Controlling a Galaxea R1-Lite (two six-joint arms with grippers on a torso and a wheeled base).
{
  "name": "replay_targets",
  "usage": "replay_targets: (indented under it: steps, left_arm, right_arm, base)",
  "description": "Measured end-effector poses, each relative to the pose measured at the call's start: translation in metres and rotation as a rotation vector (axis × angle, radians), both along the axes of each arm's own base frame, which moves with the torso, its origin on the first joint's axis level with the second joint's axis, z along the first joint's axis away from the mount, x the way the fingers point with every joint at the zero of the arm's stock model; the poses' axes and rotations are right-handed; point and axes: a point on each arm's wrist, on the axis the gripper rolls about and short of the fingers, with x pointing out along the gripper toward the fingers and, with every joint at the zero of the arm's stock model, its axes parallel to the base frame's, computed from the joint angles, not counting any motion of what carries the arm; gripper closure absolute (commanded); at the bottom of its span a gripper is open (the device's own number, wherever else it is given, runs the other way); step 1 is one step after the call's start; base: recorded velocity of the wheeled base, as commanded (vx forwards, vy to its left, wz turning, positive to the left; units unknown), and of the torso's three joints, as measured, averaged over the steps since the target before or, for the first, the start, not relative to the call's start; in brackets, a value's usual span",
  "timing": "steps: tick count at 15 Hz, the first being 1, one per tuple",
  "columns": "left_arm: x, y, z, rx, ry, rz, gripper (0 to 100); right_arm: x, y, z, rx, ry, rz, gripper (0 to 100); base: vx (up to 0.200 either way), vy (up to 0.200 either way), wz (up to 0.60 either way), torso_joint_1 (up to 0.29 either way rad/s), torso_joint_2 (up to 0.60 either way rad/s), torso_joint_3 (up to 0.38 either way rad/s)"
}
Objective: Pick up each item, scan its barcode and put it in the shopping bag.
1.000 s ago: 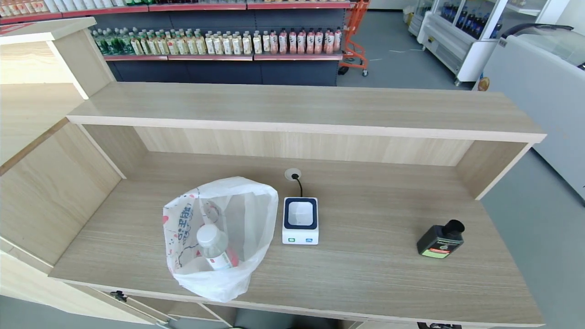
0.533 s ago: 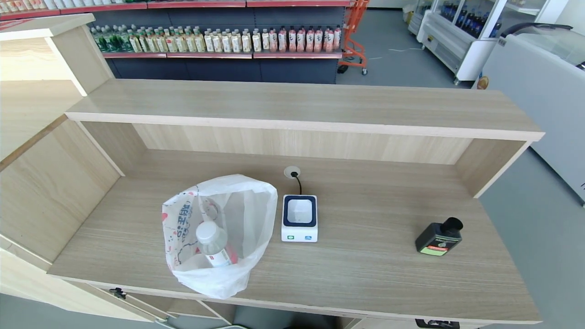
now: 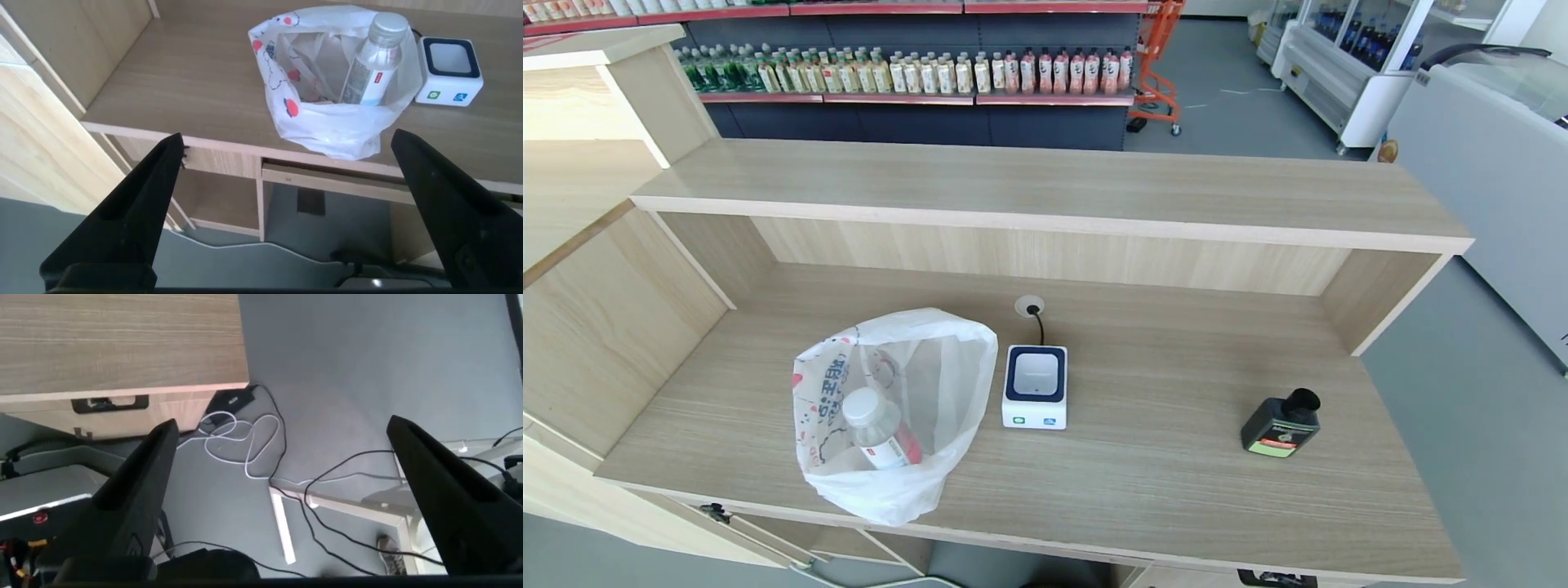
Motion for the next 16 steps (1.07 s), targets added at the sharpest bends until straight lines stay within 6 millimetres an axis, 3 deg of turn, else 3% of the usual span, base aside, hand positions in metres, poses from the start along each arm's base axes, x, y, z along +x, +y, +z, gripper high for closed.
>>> replay_targets:
  steps: [9,16]
  left_arm:
    - [0.0,0.0,0.0,0.0,0.0,0.0,0]
    - [0.0,0.0,0.0,0.0,0.0,0.0,0]
  right_arm:
    - [0.011,0.002,0.004,0.024,0.021,0.039,0]
    - [0.047,0.003,0.016,0.009,0.151,0.021,0]
  base:
    - [0.022,-0.022,0.0,0.0,0.0,0.0]
    - [0.0,0.0,0.0,0.0,0.0,0.0]
